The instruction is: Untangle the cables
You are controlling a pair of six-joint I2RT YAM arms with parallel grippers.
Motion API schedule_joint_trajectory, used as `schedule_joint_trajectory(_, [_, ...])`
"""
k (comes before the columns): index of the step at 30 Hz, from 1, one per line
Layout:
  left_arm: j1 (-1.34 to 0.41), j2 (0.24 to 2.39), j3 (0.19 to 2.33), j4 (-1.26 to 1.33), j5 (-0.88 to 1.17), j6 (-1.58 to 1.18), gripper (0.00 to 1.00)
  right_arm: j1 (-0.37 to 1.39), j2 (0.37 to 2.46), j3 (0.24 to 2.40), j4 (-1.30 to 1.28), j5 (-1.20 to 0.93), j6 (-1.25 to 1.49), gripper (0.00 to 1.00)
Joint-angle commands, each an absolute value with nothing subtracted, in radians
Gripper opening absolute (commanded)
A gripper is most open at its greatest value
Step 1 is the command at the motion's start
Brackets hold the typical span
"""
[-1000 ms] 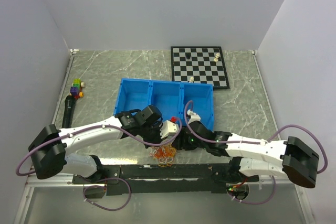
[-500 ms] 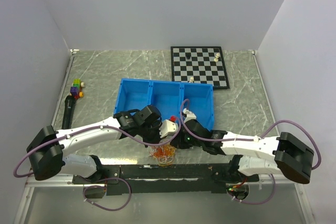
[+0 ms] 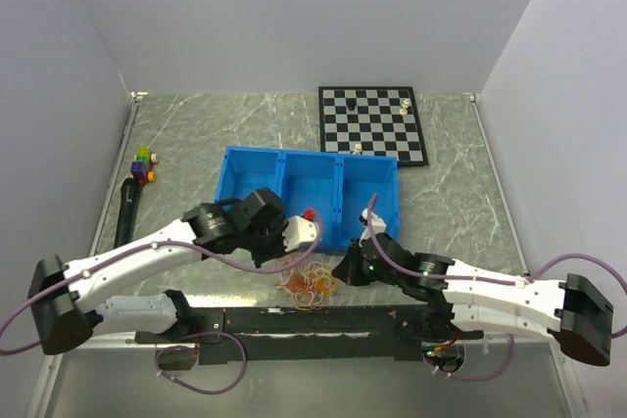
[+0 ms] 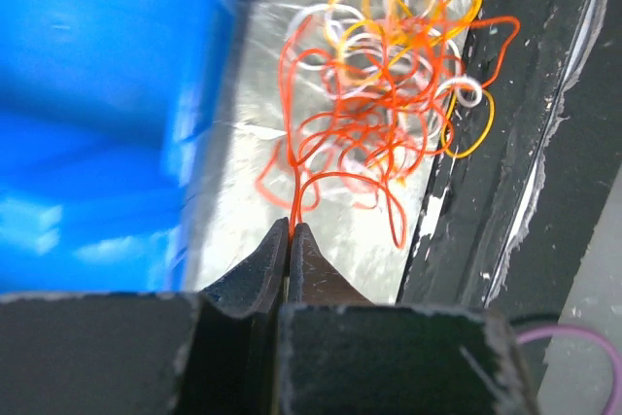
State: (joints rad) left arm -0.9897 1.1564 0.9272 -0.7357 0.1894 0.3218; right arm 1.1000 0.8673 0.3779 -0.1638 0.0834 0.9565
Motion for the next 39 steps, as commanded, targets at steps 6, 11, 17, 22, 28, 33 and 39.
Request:
schedule_joint_trajectory(6, [-0.968, 1.040, 1.242, -1.026, 0.117, 0.400, 0.01, 1.164, 0.782, 0.377, -0.471, 0.189, 1.035, 0.00])
schedule_joint_trajectory(11, [-0.968, 1.023, 1.506, -1.026, 0.066, 0.362, 0.01, 1.222, 0.854, 0.396, -0.492, 0.216, 1.074, 0.00])
schedule_joint_trajectory(17, [-0.966, 1.011, 1.735, -0.925, -0.084, 0.365, 0.01, 1.314, 1.011, 0.463, -0.525, 0.258, 1.109, 0.00])
schedule_joint_trajectory(22, [-0.966, 1.011, 1.824, -0.723, -0.305, 0.417, 0.01, 1.374, 1.091, 0.497, -0.549, 0.290, 1.155, 0.00])
schedule_joint_trajectory(28, [-0.966, 0.993, 1.810, -0.385, -0.529, 0.524, 0.01, 1.413, 1.094, 0.477, -0.534, 0.308, 1.207, 0.00])
schedule_joint_trajectory(33, [-0.966, 0.988, 1.752, -0.076, -0.699, 0.646, 0.01, 1.417, 1.077, 0.462, -0.537, 0.304, 1.221, 0.00])
schedule_joint_trajectory(39, [-0.966, 1.101, 2.018, 0.088, -0.693, 0.745, 0.01, 1.431, 1.086, 0.449, -0.535, 0.290, 1.246, 0.00])
